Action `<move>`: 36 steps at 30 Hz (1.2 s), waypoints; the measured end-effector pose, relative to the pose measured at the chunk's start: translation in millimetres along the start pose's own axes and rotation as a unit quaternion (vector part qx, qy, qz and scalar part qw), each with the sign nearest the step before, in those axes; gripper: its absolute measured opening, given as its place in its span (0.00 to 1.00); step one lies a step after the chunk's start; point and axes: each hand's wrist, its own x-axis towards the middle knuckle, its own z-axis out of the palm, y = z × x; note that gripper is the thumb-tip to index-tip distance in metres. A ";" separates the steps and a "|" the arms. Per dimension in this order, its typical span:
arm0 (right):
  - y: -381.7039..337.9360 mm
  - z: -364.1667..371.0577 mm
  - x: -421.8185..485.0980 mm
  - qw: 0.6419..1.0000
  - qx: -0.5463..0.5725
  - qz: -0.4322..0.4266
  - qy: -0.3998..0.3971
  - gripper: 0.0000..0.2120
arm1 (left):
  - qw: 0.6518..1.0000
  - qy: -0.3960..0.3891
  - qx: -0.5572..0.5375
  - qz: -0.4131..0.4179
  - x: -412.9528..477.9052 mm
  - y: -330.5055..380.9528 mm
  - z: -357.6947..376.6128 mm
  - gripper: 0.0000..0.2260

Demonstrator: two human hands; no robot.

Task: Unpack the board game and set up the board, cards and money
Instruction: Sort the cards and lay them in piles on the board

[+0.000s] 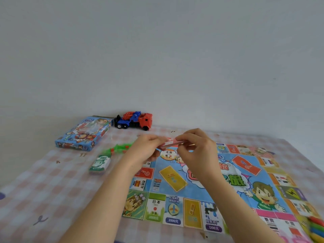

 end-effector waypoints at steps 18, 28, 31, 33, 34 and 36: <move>17.7 -26.2 1.8 0.888 0.235 0.387 0.079 0.11 | 0.987 -0.006 -0.160 0.010 12.6 -14.7 51.3 0.06; 18.7 -30.7 -2.9 0.894 0.248 0.372 0.035 0.04 | 0.992 -0.041 -0.115 0.020 9.8 -16.9 50.5 0.07; 21.4 -31.2 -2.4 0.891 0.244 0.379 0.054 0.03 | 0.995 -0.063 -0.066 0.031 7.6 -16.7 51.8 0.07; 22.3 -31.2 -2.6 0.892 0.236 0.383 0.053 0.02 | 0.996 -0.071 -0.029 0.039 7.3 -17.9 53.3 0.07; 21.9 -31.5 -2.5 0.893 0.231 0.383 0.049 0.02 | 0.996 -0.073 -0.020 0.040 7.4 -18.5 53.8 0.07; 20.8 -31.8 -2.3 0.896 0.224 0.382 0.039 0.03 | 0.996 -0.076 -0.012 0.040 7.6 -19.0 54.2 0.08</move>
